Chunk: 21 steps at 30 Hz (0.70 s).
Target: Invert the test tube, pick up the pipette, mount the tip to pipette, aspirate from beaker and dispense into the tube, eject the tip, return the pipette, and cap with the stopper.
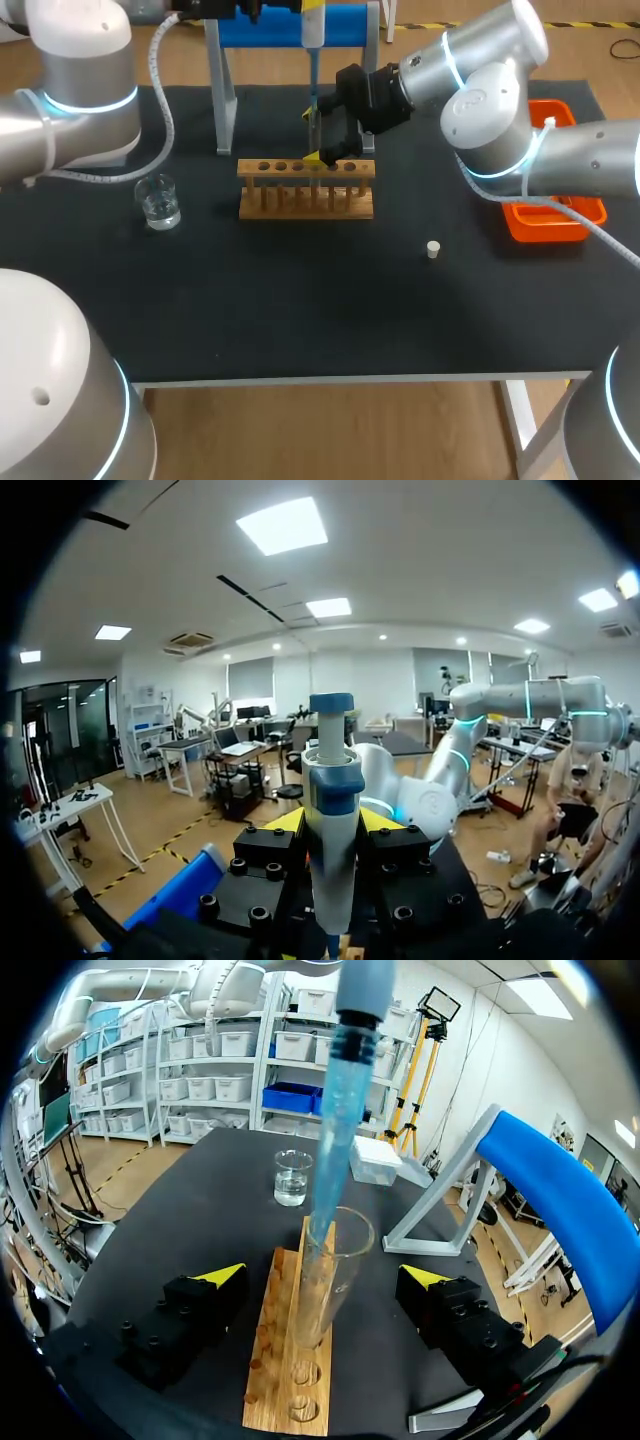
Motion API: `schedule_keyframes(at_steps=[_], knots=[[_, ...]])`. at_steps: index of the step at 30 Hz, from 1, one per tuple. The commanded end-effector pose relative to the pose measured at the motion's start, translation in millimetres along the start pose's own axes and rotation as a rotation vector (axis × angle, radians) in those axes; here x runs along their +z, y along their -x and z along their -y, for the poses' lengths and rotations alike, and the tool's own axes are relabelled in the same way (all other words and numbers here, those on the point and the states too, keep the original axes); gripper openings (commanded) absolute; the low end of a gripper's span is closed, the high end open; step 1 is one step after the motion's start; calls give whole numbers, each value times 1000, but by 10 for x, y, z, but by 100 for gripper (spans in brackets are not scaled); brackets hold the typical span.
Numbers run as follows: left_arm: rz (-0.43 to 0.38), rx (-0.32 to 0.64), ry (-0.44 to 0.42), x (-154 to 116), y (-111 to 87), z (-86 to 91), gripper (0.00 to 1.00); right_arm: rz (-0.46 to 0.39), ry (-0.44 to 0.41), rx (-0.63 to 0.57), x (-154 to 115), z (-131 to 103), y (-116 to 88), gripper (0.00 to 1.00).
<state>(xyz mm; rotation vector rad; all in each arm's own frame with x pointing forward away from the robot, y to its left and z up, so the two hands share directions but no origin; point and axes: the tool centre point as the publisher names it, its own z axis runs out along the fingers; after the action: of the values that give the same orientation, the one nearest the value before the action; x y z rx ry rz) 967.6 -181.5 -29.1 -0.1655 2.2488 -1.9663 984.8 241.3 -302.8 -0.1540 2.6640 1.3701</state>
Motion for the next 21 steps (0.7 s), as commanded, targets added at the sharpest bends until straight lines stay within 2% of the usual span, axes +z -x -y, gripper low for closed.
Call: schedule_keyframes(at_steps=[1, 21], knots=[[9, -1, 0, -32, -11, -1, 0, -2, -1, 0, -13, -4, 0, 100], [-2, 9, -36, 19, 33, -44, 0, -2, -1, 0, -13, -4, 0, 100]])
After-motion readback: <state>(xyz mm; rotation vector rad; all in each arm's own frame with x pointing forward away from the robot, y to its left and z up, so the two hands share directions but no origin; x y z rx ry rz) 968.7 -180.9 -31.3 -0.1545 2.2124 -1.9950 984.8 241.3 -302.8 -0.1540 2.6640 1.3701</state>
